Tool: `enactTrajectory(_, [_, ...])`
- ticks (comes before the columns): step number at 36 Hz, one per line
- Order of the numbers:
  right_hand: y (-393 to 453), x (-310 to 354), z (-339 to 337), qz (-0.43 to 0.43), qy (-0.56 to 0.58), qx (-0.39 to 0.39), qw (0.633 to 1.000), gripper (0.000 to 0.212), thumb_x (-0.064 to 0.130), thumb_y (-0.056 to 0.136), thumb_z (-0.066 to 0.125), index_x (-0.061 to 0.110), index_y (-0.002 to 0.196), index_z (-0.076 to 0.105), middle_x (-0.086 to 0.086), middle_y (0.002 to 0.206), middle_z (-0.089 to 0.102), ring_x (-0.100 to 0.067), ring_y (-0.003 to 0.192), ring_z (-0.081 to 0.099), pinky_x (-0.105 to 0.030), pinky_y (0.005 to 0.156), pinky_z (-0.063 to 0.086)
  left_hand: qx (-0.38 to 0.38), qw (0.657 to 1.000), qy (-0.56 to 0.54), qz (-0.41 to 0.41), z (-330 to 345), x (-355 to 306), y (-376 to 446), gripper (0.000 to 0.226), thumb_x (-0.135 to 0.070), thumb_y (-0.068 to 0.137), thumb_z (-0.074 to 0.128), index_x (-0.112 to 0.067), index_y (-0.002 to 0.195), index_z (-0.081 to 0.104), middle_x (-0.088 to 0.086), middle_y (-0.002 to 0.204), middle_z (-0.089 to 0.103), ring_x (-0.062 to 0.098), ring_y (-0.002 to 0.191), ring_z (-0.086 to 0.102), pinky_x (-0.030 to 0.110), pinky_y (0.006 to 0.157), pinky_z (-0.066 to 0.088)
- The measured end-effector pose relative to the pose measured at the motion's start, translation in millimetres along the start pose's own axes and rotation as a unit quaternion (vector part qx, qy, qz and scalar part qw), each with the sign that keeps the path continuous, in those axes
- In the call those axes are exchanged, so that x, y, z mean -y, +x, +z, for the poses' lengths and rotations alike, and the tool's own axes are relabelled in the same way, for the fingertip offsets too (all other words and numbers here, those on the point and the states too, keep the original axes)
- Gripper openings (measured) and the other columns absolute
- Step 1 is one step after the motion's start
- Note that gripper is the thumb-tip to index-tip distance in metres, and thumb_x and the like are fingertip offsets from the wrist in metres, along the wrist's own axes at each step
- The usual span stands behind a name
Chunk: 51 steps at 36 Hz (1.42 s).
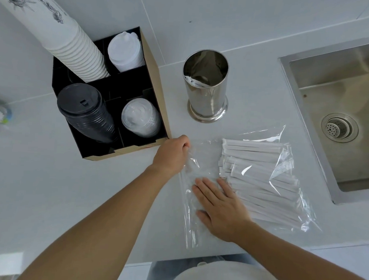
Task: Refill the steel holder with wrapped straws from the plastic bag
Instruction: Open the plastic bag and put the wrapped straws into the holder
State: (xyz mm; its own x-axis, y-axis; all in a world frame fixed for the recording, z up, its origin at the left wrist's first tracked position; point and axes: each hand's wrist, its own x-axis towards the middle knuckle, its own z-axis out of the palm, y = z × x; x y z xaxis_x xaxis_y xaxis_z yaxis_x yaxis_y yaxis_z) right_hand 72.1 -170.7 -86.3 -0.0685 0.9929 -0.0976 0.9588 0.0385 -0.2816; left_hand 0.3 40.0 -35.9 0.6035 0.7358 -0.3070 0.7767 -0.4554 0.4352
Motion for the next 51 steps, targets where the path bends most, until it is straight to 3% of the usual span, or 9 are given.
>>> enactTrajectory(6, [0.3,0.6,-0.3,-0.003,-0.001,0.005,1.0,0.064,0.048,0.097,0.032,0.009,0.148,0.039,-0.009,0.155,0.037,-0.024,0.144,0.032,-0.051,0.115,0.016,-0.014,0.996,-0.064,-0.057,-1.1,1.9,-5.5,0.015,-0.014,0.088,0.047,-0.022,0.078,0.053,-0.002,0.08,0.063,0.021,0.08,0.058,0.032,0.066,0.047])
enactTrajectory(12, [0.2,1.3,-0.6,-0.001,-0.003,0.011,1.0,0.064,0.048,0.098,0.032,0.009,0.148,0.037,-0.009,0.156,0.035,-0.024,0.145,0.031,-0.051,0.115,0.015,0.0,0.993,-0.035,-0.11,-5.9,-19.3,-2.3,0.038,-0.058,0.077,0.055,-0.021,0.079,0.052,-0.005,0.079,0.06,0.015,0.075,0.056,0.033,0.064,0.046])
enactTrajectory(17, [1.5,1.3,-1.1,-0.003,-0.009,0.016,1.0,0.064,0.048,0.097,0.032,0.009,0.147,0.039,-0.009,0.155,0.037,-0.025,0.144,0.034,-0.05,0.116,0.015,-0.011,0.993,-0.022,-0.116,-3.0,-24.9,-2.6,0.006,-0.018,0.083,0.054,-0.019,0.087,0.05,-0.002,0.088,0.058,0.02,0.083,0.051,0.032,0.063,0.041])
enactTrajectory(20, [1.9,0.3,-1.5,-0.003,-0.014,0.02,1.0,0.064,0.047,0.096,0.032,0.009,0.148,0.039,-0.009,0.155,0.037,-0.025,0.144,0.034,-0.051,0.116,0.015,-0.012,0.993,-0.045,-0.106,-1.2,-18.6,-6.2,0.021,-0.005,0.084,0.045,-0.022,0.095,0.047,-0.002,0.084,0.055,0.022,0.081,0.051,0.033,0.062,0.042])
enactTrajectory(30, [1.3,1.1,-2.0,0.004,-0.013,0.031,0.999,0.065,0.049,0.097,0.034,0.01,0.148,0.037,-0.008,0.156,0.035,-0.025,0.144,0.033,-0.05,0.116,0.013,-0.06,0.958,-0.232,-0.155,6.8,0.3,-30.4,0.018,-0.017,0.09,0.051,-0.02,0.087,0.069,0.0,0.078,0.072,0.013,0.077,0.068,0.007,0.057,0.044])
enactTrajectory(34, [1.0,0.8,-1.5,0.005,-0.013,0.03,0.999,0.064,0.049,0.098,0.032,0.011,0.149,0.035,-0.007,0.156,0.026,-0.024,0.145,0.031,-0.05,0.116,0.013,-0.043,0.958,-0.238,-0.151,6.6,-6.0,-38.7,0.026,-0.043,0.085,0.061,-0.029,0.106,0.066,-0.006,0.091,0.068,0.008,0.089,0.063,0.023,0.076,0.051])
enactTrajectory(38, [1.8,1.1,-2.5,0.009,-0.013,0.043,0.999,0.064,0.05,0.1,0.021,0.011,0.148,0.037,-0.006,0.155,0.028,-0.024,0.144,0.033,-0.049,0.115,0.014,-0.04,0.972,-0.187,-0.134,14.4,-8.8,-46.3,0.017,-0.023,0.088,0.057,-0.034,0.101,0.06,-0.003,0.091,0.064,0.017,0.091,0.06,0.035,0.077,0.054])
enactTrajectory(48, [1.7,3.1,-4.3,0.039,-0.01,0.06,0.997,0.069,0.05,0.1,0.011,0.007,0.149,0.033,-0.011,0.156,0.028,-0.024,0.145,0.028,-0.046,0.115,0.016,-0.056,0.963,-0.206,-0.162,15.1,6.9,-54.0,0.021,-0.004,0.088,0.054,-0.016,0.086,0.071,-0.004,0.075,0.069,0.008,0.069,0.067,0.006,0.061,0.043])
enactTrajectory(51, [1.9,2.4,-5.8,0.039,-0.014,0.061,0.997,0.069,0.05,0.1,0.01,0.006,0.148,0.033,-0.011,0.156,0.027,-0.023,0.145,0.025,-0.046,0.115,0.016,-0.057,0.96,-0.218,-0.169,13.6,4.5,-56.6,0.019,-0.011,0.088,0.055,-0.014,0.085,0.074,-0.003,0.076,0.071,0.012,0.074,0.067,0.019,0.072,0.049])
